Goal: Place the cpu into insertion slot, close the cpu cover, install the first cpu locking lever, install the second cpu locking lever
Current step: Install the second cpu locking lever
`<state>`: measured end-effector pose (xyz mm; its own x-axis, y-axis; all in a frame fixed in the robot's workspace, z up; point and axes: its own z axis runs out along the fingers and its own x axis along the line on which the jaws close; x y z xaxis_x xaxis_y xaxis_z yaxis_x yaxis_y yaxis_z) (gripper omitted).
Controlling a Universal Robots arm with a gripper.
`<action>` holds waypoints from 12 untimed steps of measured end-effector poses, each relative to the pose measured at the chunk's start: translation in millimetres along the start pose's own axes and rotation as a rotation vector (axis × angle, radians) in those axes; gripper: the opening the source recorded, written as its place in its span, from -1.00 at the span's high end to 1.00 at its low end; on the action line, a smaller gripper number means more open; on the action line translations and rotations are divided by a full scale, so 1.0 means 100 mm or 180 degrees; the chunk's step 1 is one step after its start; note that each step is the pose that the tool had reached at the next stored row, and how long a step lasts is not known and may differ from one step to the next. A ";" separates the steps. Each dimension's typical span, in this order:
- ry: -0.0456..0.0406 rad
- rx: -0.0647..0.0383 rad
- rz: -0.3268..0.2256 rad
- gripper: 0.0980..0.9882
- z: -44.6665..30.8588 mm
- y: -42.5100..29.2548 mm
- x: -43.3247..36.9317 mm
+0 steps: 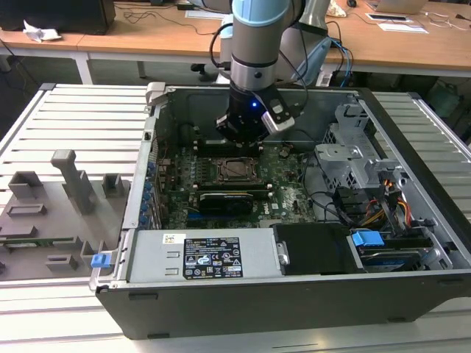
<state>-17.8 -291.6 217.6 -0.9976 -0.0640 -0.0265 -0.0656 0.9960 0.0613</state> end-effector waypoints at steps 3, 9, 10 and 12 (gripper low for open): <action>0.0000 0.0000 -0.0001 0.98 -0.024 -0.003 -0.001; 0.0000 0.0001 0.0001 0.98 -0.054 -0.112 0.007; 0.0000 0.0000 0.0000 0.98 -0.210 -0.103 0.003; 0.0000 0.0000 0.0000 0.98 -0.218 -0.175 0.007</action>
<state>-17.9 -310.5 238.3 -0.9976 -0.0641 -0.0265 -0.0656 0.9960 0.0614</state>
